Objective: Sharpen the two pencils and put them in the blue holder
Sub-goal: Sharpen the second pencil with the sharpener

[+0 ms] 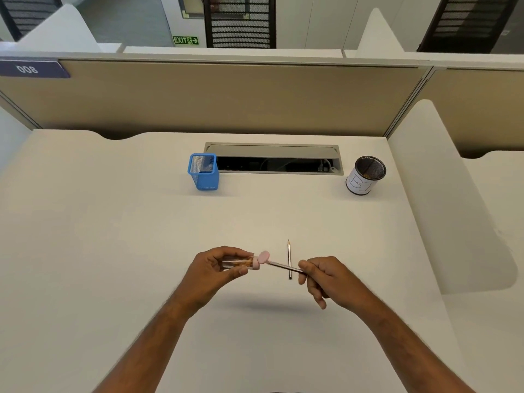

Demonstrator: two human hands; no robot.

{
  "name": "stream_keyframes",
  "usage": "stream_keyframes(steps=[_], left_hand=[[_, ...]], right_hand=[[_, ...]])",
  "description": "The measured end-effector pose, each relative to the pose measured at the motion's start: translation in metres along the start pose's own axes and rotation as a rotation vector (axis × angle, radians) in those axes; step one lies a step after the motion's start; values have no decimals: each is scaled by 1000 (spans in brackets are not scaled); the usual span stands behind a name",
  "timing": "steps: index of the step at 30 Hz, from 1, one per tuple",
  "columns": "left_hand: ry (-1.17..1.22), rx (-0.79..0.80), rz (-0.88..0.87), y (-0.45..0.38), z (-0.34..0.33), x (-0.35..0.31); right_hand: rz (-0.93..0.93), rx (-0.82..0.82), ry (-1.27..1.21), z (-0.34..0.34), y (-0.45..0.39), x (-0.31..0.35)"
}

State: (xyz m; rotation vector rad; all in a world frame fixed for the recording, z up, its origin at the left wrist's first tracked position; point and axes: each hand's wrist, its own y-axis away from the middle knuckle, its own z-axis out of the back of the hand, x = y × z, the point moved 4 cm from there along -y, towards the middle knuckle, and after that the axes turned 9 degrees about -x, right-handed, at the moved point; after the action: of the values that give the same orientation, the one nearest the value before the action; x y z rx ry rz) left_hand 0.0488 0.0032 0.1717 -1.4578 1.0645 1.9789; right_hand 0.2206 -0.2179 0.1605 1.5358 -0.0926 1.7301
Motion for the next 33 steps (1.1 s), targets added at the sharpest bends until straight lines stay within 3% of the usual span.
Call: stream_keyframes(steps=[17, 28, 33], left_hand=[[146, -151, 43, -1, 15, 22], [177, -119, 57, -2, 8, 23], [162, -107, 74, 0, 2, 24]], right_hand=[[-32, -142, 47, -9, -5, -37], [-94, -316, 528, -17, -40, -89], [-97, -341, 623, -21, -57, -88]])
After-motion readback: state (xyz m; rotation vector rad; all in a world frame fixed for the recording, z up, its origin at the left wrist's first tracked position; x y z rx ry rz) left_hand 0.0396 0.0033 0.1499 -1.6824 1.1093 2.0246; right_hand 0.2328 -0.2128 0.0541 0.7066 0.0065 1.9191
